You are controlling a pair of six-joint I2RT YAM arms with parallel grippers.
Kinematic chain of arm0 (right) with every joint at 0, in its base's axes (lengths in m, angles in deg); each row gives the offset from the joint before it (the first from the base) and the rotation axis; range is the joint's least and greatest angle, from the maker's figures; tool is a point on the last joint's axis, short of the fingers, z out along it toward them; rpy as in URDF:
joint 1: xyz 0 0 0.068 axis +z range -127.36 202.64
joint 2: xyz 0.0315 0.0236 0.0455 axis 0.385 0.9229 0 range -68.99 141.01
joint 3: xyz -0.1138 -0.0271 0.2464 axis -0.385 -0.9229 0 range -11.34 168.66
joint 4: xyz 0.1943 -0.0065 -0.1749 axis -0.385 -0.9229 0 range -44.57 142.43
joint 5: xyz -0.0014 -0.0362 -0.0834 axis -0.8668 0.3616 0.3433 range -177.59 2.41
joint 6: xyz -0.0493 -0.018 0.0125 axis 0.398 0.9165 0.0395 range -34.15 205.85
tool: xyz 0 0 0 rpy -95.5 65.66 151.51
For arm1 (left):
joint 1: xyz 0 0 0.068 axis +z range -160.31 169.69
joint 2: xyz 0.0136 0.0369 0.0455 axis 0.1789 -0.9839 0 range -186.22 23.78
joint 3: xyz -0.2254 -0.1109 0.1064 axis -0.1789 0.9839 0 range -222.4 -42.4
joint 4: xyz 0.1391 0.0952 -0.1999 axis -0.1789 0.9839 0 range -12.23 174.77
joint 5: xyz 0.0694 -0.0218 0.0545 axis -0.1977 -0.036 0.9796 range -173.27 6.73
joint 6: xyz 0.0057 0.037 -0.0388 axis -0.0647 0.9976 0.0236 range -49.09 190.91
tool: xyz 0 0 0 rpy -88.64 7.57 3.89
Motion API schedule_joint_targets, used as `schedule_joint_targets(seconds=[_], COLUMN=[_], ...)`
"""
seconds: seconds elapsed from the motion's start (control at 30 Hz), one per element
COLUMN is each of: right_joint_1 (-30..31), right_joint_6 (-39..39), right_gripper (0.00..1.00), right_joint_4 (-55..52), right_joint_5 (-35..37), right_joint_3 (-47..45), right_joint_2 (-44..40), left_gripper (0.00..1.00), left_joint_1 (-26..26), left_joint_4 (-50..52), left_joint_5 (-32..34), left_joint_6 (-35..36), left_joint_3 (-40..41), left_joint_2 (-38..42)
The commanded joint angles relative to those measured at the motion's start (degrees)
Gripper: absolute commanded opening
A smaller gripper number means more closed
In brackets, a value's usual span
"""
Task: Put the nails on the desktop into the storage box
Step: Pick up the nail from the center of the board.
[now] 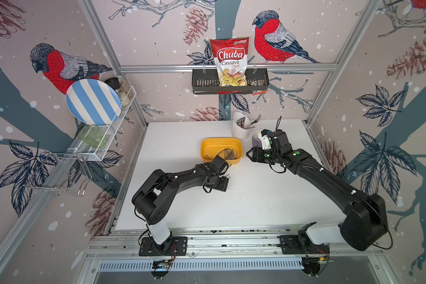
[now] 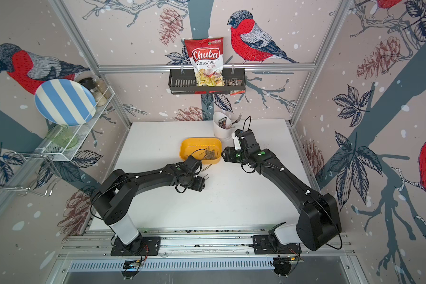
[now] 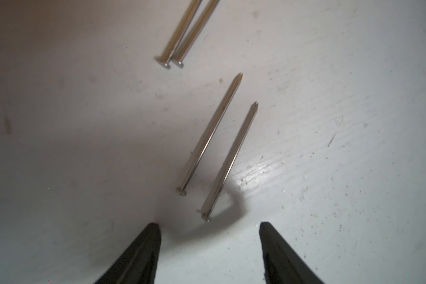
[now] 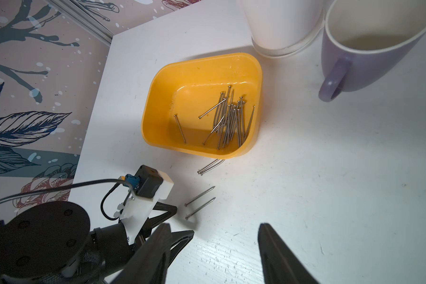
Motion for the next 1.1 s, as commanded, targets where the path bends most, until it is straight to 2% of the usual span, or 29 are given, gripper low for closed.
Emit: schedule_joint_targets(seconds=[0.0,0.27,0.67,1.07], right_joint_1=[-0.02,0.04,-0.03,0.02], right_joint_6=[-0.39,-1.34,-2.02,-1.98], right_gripper=[0.6,0.61,0.61,0.61], right_joint_4=[1.0,2.01,3.4,3.49], right_joint_5=[-0.05,-1.14,-2.27,-2.17], right_joint_3=[0.16,-0.46,-1.54,-1.36], right_joint_2=[-0.38,0.15,0.85,0.81], left_gripper=[0.67,0.67,0.55,0.44], left_joint_1=[-0.21,-1.86,-5.83,-8.83], left_joint_4=[1.52,2.82,5.43,13.65], left_joint_5=[-0.4,0.39,3.54,11.75], left_joint_6=[1.45,2.01,2.18,3.53], left_joint_3=[0.15,-3.02,-4.33,-10.48], left_joint_2=[-1.51,-3.07,-6.05,-12.52])
